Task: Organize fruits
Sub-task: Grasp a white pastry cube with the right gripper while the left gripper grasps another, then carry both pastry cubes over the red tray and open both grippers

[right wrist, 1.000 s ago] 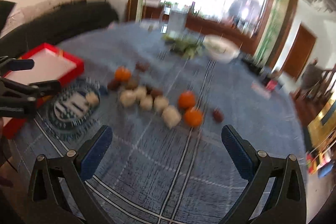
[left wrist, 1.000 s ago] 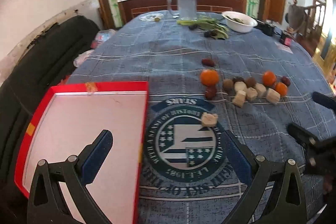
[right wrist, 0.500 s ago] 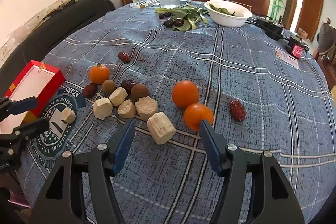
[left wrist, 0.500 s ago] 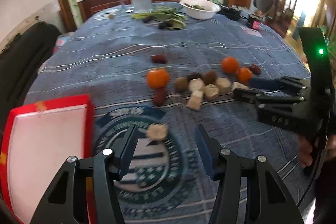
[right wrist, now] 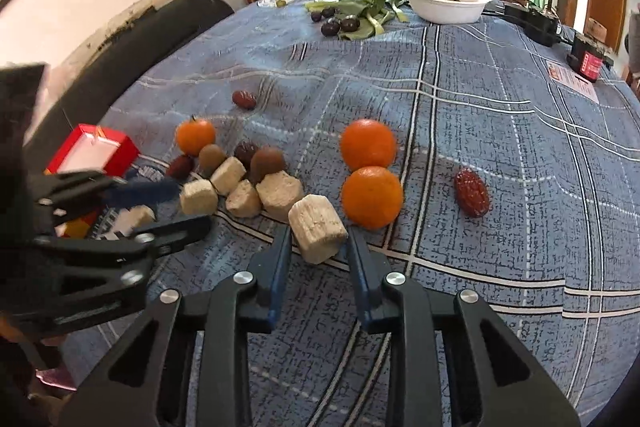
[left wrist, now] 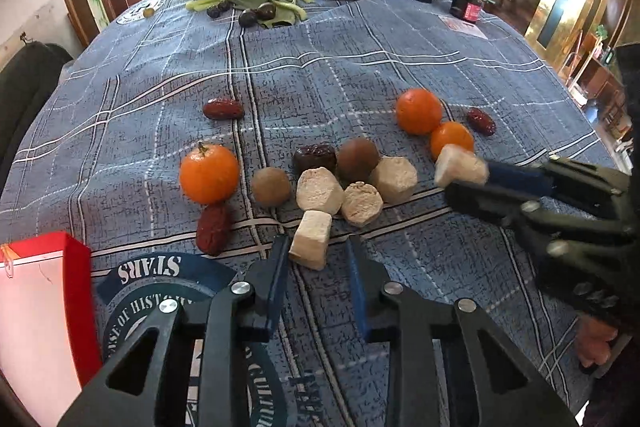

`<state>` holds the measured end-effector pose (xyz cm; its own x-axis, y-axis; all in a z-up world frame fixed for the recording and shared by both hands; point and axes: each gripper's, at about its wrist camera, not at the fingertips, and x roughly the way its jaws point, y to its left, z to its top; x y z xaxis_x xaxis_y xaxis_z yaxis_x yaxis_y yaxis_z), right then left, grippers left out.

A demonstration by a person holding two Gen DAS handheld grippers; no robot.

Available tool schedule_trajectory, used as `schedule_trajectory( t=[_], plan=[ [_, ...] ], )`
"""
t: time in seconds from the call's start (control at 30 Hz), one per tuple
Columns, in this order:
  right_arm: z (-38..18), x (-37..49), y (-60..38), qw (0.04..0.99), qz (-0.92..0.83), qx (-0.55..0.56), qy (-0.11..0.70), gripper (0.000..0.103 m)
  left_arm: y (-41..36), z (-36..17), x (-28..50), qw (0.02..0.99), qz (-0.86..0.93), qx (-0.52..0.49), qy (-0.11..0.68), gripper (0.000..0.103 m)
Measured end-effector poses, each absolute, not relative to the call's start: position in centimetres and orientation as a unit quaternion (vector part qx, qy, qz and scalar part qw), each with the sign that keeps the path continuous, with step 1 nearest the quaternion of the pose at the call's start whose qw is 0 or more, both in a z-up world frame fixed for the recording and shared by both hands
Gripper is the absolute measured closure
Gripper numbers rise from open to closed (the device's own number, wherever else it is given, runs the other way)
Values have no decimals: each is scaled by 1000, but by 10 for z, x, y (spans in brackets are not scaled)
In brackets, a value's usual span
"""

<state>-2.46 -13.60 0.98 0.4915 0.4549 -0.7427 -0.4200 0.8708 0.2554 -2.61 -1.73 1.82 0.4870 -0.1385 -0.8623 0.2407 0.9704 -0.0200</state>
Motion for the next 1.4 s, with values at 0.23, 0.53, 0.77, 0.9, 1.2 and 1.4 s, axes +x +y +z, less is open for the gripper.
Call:
schedule_trajectory(
  t=[0.23, 0.53, 0.77, 0.9, 1.2, 1.4],
  plan=[
    [20, -22, -147, 875, 248, 56, 412, 73, -11, 23, -30, 870, -118, 29, 478, 86],
    [35, -33, -154, 906, 241, 47, 344, 73, 50, 89, -127, 918, -77, -14, 388, 86],
    [36, -46, -117, 893, 266, 30, 363, 73, 138, 92, -182, 925, 35, -27, 379, 86],
    [54, -81, -40, 867, 352, 3, 352, 72, 182, 72, -190, 912, 91, -58, 396, 86],
    [52, -131, 112, 820, 445, -81, 352, 72, 221, 47, -196, 894, 154, -65, 416, 86],
    [20, -140, 146, 801, 438, -131, 387, 72, 238, 43, -199, 887, 171, -66, 424, 85]
  ],
)
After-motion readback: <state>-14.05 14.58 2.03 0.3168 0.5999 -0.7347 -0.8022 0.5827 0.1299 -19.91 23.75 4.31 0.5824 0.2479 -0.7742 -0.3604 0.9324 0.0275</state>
